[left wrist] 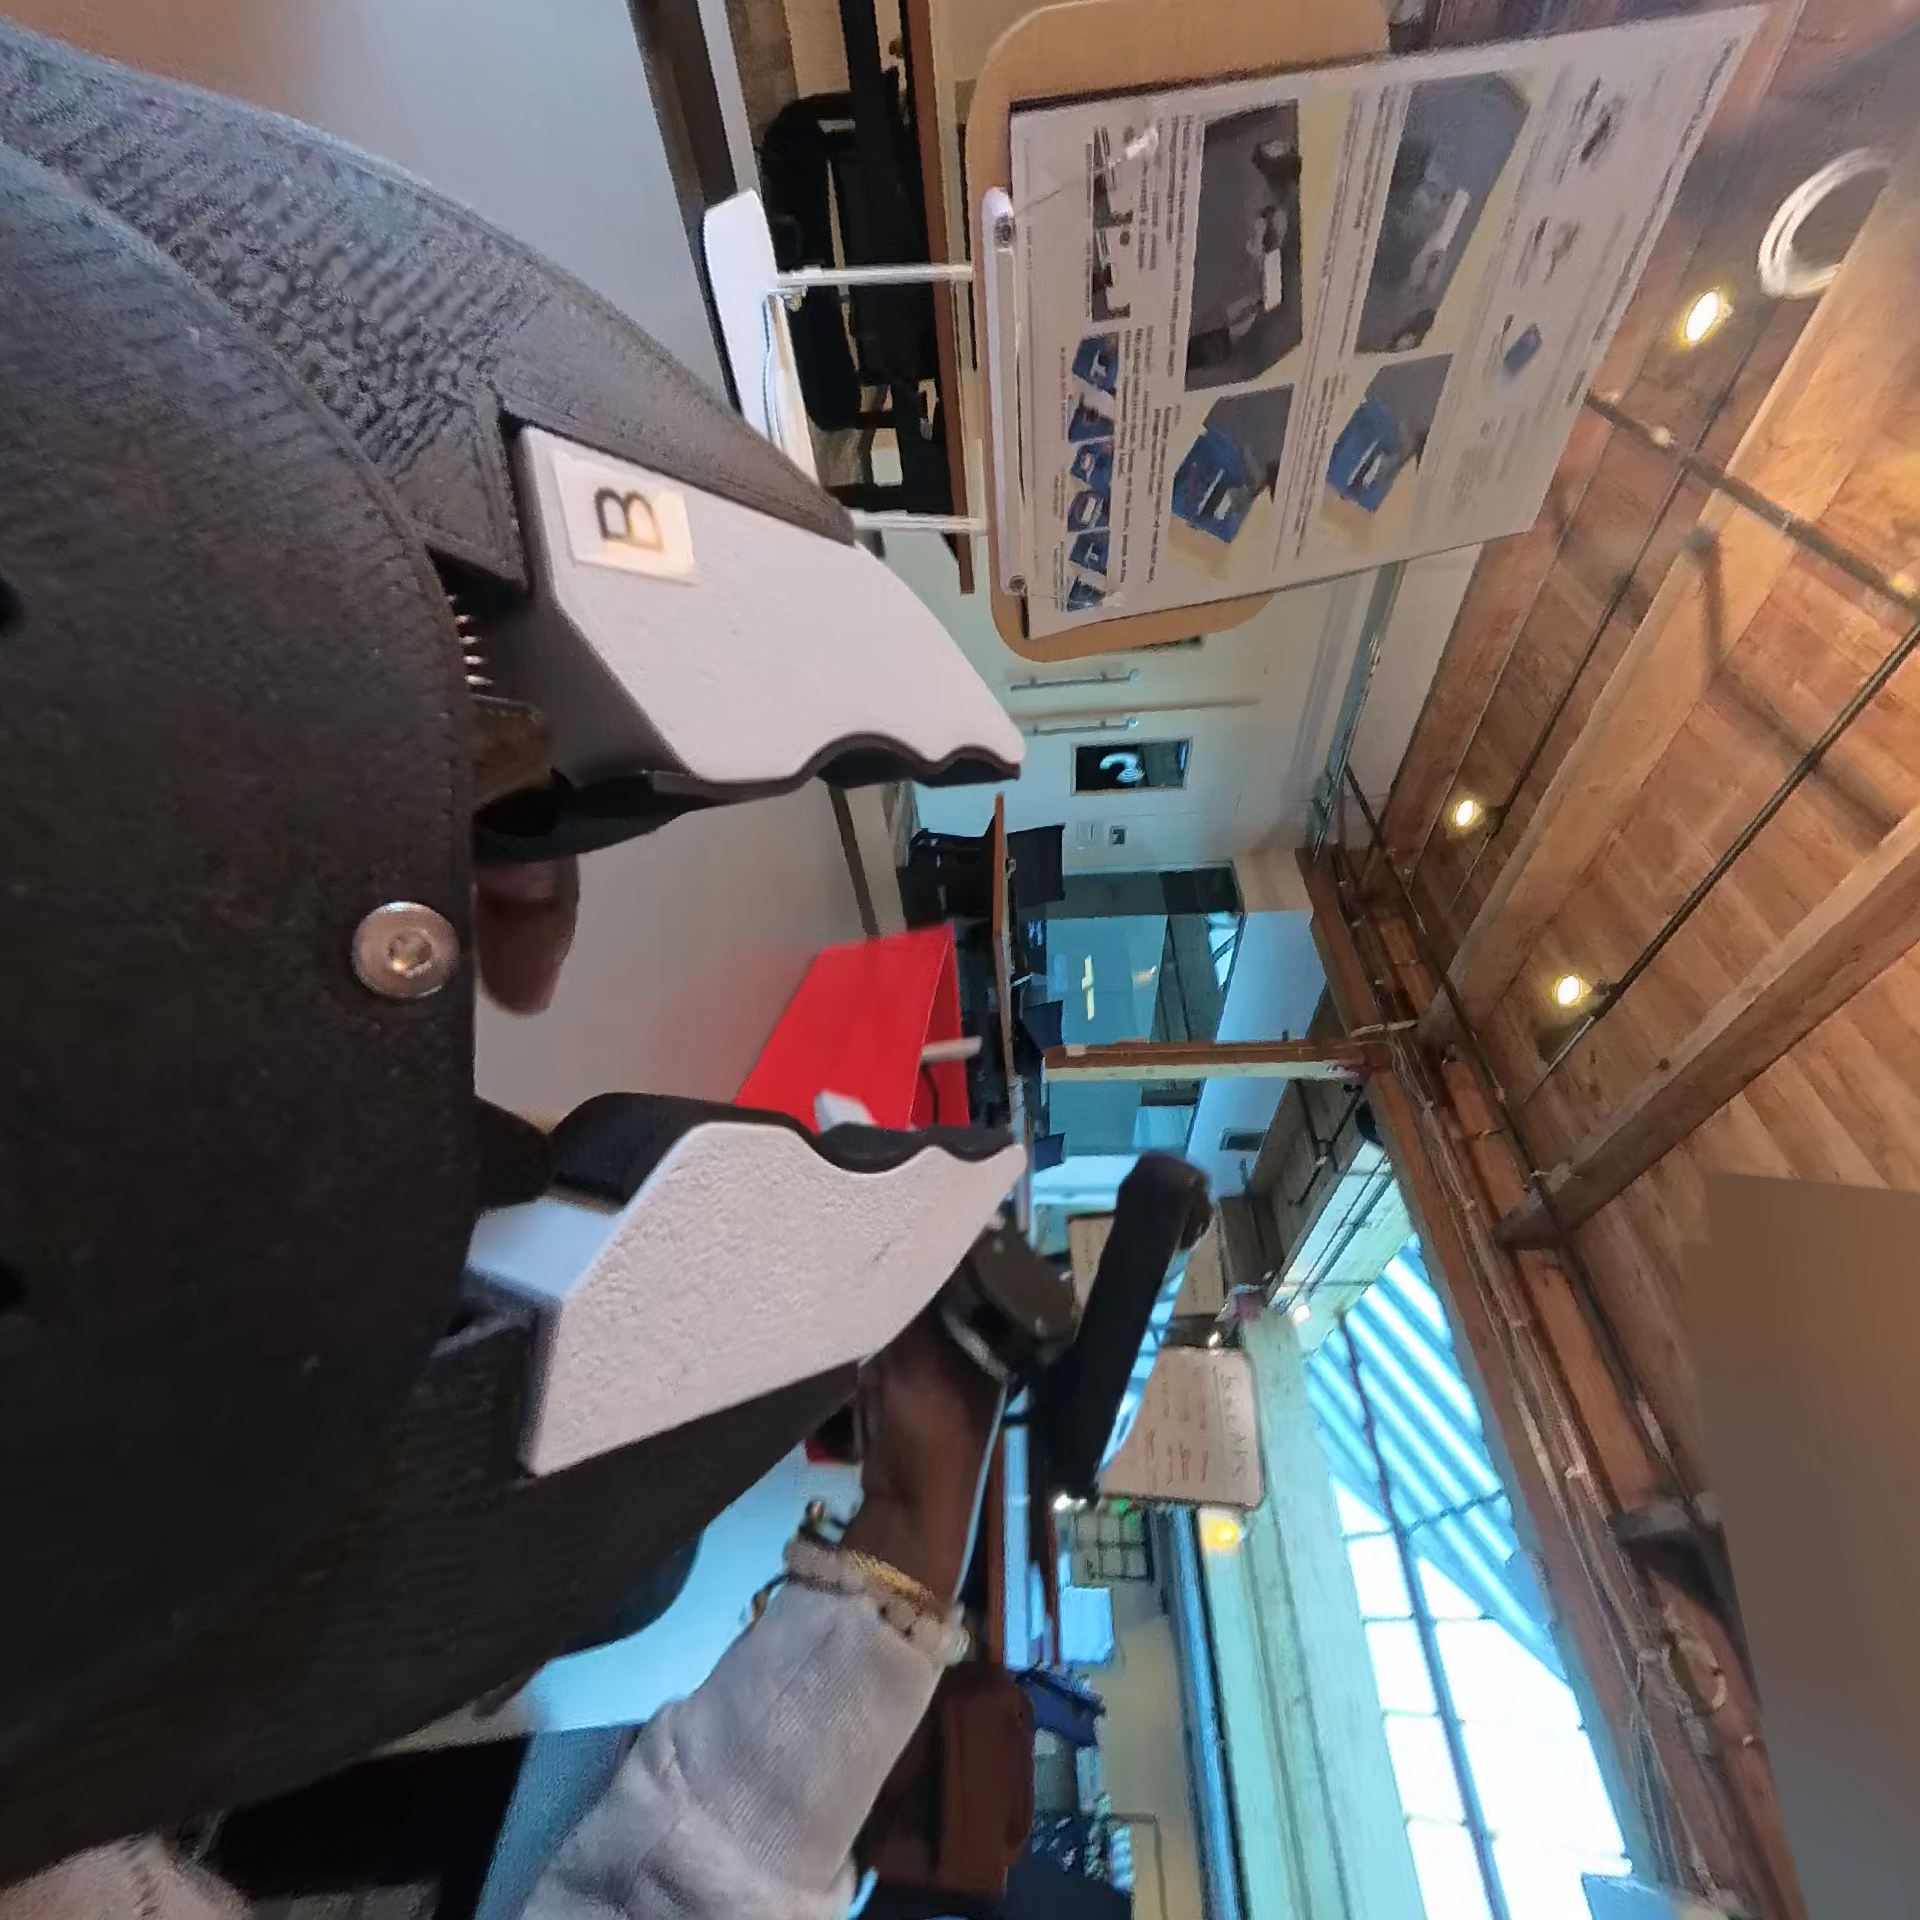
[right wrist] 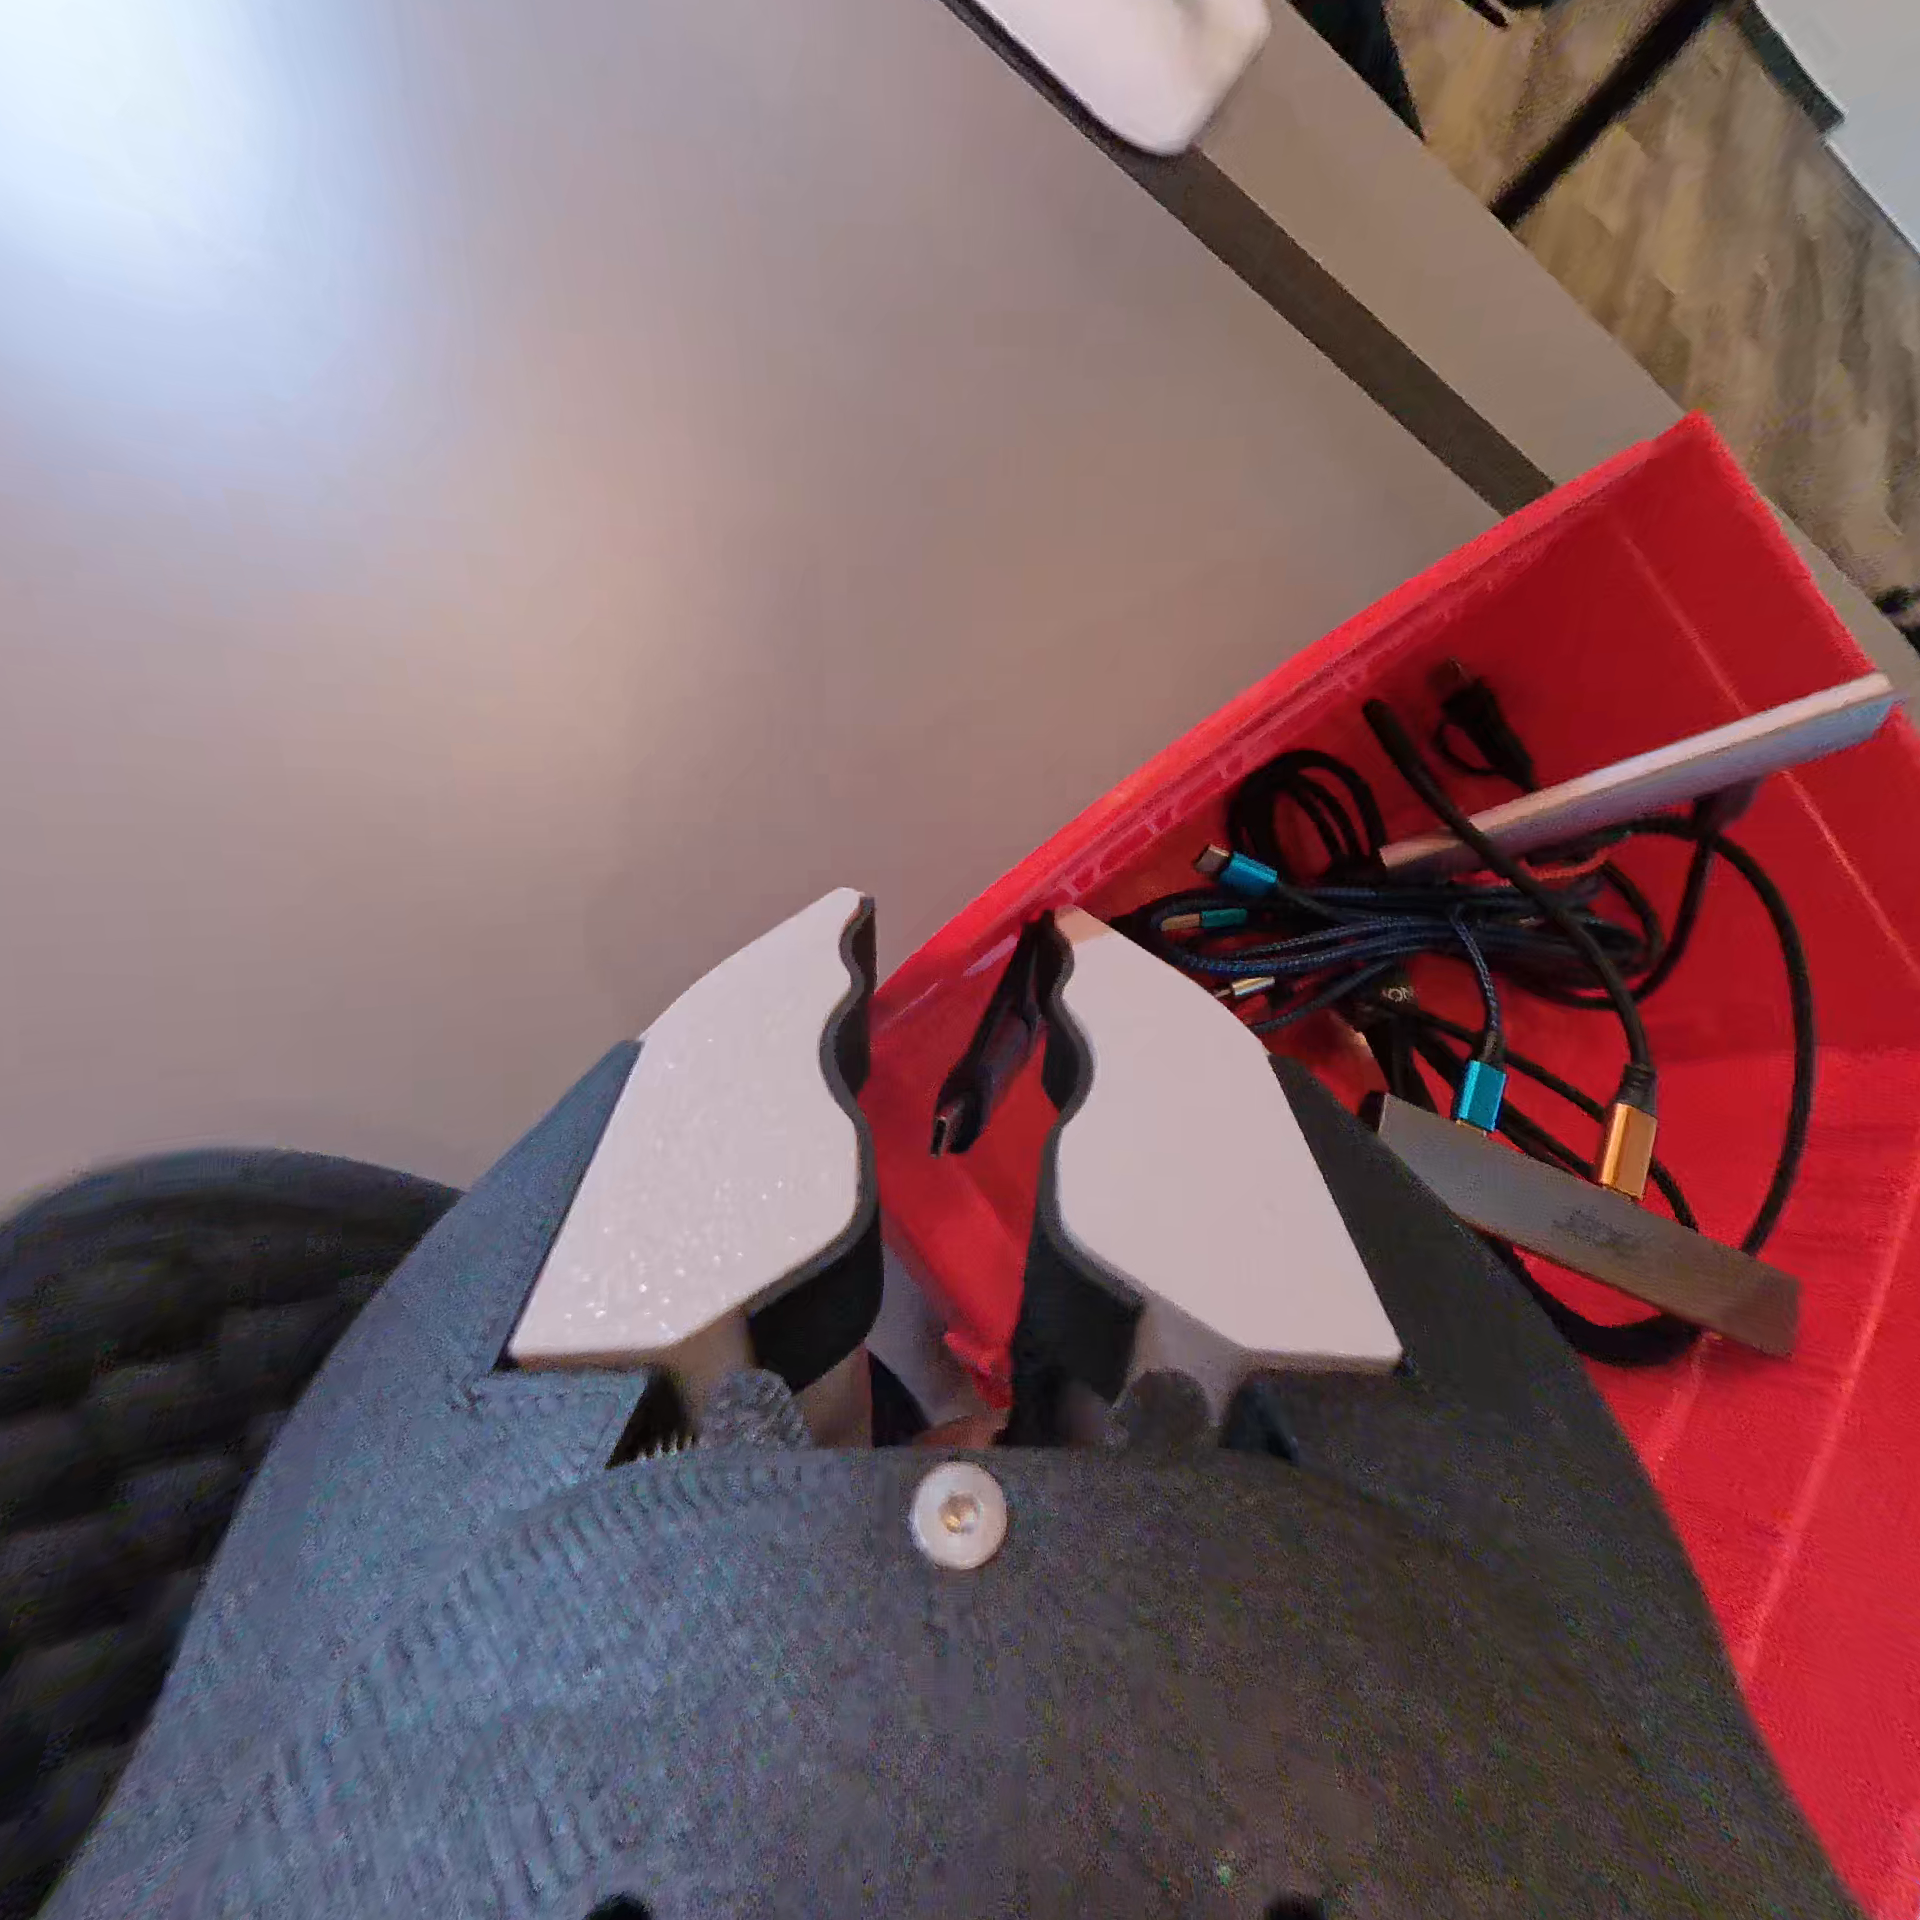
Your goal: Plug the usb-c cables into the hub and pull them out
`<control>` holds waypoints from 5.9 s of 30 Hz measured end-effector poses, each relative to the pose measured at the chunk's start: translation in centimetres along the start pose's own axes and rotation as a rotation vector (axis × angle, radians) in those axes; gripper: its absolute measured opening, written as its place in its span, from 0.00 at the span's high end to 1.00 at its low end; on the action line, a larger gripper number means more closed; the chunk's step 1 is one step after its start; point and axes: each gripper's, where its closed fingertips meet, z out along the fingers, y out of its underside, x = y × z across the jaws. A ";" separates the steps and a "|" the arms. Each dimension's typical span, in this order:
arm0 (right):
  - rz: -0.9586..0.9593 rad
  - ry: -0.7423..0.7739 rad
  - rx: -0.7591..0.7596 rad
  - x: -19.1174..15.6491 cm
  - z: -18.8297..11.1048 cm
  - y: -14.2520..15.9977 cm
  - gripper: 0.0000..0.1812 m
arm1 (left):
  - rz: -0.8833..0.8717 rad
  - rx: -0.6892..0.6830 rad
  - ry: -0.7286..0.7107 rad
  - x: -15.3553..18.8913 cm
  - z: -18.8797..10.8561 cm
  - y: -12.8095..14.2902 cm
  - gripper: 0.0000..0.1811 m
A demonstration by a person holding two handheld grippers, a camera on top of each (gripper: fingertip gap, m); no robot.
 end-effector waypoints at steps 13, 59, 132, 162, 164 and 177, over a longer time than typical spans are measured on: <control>-0.339 -0.303 0.154 -19.9 1.1 -11.8 0.84 | 0.341 -0.307 -0.418 -12.2 -13.2 -12.6 0.67; -0.305 -0.698 0.584 -38.2 -0.9 -20.2 0.81 | 0.024 -0.794 -0.952 -21.8 -31.0 -5.1 0.79; -0.389 -0.035 0.089 -2.8 1.2 2.7 0.69 | 0.301 -1.198 -0.341 -15.8 -0.4 13.5 0.86; -0.247 0.078 -0.107 5.4 -0.1 9.2 0.73 | 0.311 -1.376 -0.264 -19.8 -16.8 6.7 0.75; -0.238 0.084 -0.113 6.5 -0.7 10.3 0.73 | 0.314 -1.362 -0.288 -19.4 -18.3 5.9 0.75; -0.138 -0.019 -0.108 9.0 -6.2 15.6 0.68 | 0.241 -1.266 -0.319 -16.3 -27.2 0.5 0.70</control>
